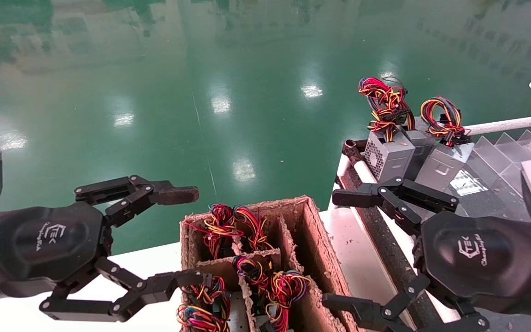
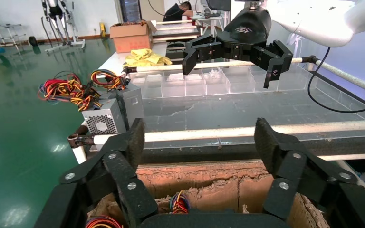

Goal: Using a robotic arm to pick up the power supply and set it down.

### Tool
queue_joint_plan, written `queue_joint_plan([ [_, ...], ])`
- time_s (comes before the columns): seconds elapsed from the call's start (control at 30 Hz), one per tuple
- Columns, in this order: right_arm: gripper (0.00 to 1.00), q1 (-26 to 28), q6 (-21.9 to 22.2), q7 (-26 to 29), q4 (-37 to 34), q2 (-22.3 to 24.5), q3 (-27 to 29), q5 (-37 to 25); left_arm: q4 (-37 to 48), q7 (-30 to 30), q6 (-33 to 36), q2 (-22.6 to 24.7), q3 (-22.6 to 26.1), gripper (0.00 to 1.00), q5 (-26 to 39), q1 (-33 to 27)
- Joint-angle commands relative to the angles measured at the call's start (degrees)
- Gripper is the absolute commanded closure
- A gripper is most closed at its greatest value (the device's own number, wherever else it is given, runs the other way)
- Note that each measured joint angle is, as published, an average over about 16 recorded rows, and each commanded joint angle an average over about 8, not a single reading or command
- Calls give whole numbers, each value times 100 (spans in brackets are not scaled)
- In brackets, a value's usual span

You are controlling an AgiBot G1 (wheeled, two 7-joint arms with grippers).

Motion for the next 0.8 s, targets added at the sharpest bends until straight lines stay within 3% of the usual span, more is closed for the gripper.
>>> queue_joint_plan([
  [0.03,0,0,0,0,0,0,0,0,0,0,0,0,0,100,0,0],
  [0.8,0,0,0,0,0,0,0,0,0,0,0,0,0,100,0,0],
])
